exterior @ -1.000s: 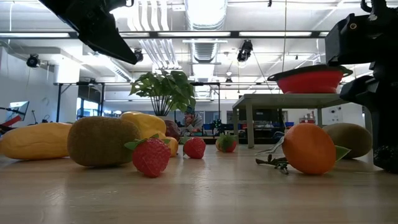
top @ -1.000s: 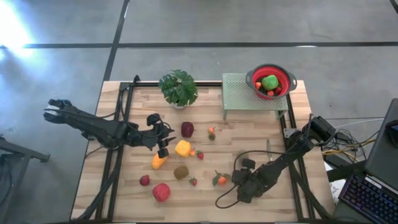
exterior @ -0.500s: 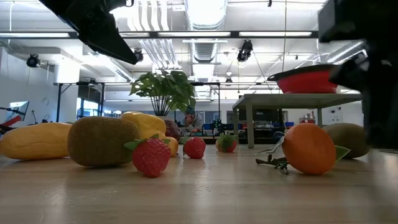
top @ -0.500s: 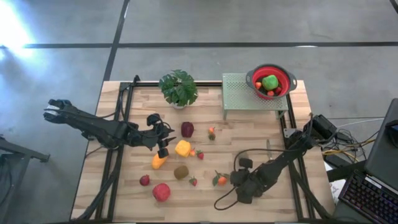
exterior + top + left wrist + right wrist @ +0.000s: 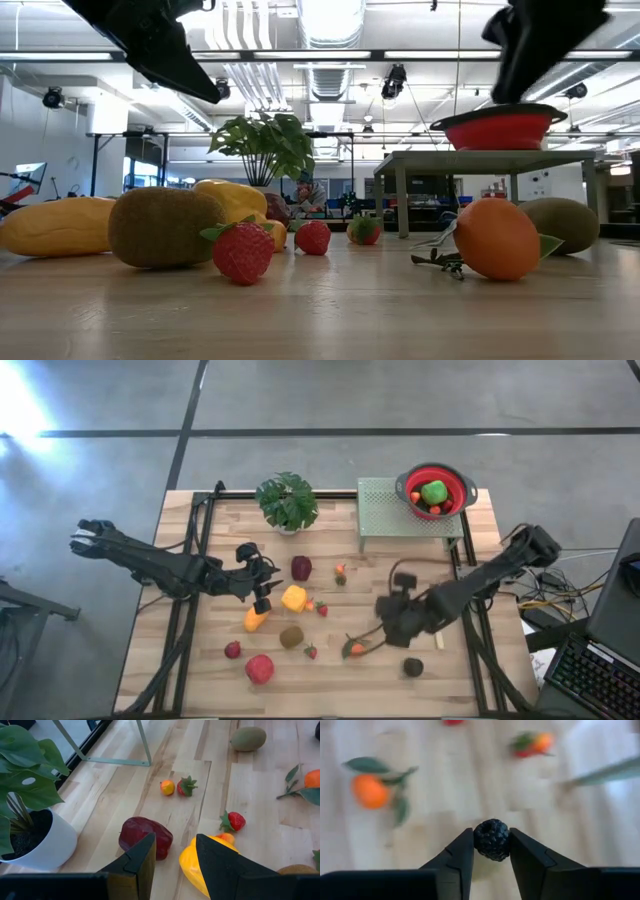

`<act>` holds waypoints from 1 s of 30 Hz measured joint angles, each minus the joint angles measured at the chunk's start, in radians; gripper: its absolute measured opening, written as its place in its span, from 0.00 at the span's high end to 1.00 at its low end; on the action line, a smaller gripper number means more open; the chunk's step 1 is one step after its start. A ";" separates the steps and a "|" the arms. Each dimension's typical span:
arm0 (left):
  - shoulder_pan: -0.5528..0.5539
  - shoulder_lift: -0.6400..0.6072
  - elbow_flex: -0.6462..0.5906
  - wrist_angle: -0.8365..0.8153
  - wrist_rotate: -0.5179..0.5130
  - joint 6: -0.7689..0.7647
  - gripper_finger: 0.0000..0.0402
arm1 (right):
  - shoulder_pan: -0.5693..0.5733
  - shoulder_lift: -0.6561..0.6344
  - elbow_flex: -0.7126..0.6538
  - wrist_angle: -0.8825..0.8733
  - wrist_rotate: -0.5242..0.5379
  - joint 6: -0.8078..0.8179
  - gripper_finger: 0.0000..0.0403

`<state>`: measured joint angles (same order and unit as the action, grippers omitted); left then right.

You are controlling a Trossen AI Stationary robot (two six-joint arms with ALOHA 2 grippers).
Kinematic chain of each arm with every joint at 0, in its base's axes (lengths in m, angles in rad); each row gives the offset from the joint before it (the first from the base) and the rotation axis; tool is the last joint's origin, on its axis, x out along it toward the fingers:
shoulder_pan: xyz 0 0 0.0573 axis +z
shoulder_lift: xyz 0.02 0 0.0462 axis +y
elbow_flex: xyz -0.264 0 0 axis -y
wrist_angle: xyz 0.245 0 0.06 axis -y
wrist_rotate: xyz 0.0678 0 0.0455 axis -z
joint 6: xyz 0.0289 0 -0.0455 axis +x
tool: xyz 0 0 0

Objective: Pick & Place Fruit
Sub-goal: Put the blackberry into the red strainer bowl on the shelf

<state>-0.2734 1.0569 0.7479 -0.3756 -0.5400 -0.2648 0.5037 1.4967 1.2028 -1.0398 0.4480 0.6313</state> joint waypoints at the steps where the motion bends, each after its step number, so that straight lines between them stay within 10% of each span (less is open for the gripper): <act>1: 0.000 0.000 0.000 0.000 0.000 0.000 0.63 | -0.019 -0.027 0.002 -0.028 0.014 -0.004 0.75; 18: 0.000 0.000 0.000 0.000 0.000 0.000 0.63 | -0.516 -0.462 -0.012 -0.177 0.185 -0.134 0.73; 30: 0.000 0.000 0.000 0.000 0.000 0.000 0.63 | -0.935 -0.471 -0.014 -0.097 0.112 -0.327 0.72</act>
<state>-0.2734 1.0569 0.7476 -0.3756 -0.5400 -0.2649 -0.4317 1.0255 1.1889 -1.1364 0.5604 0.3044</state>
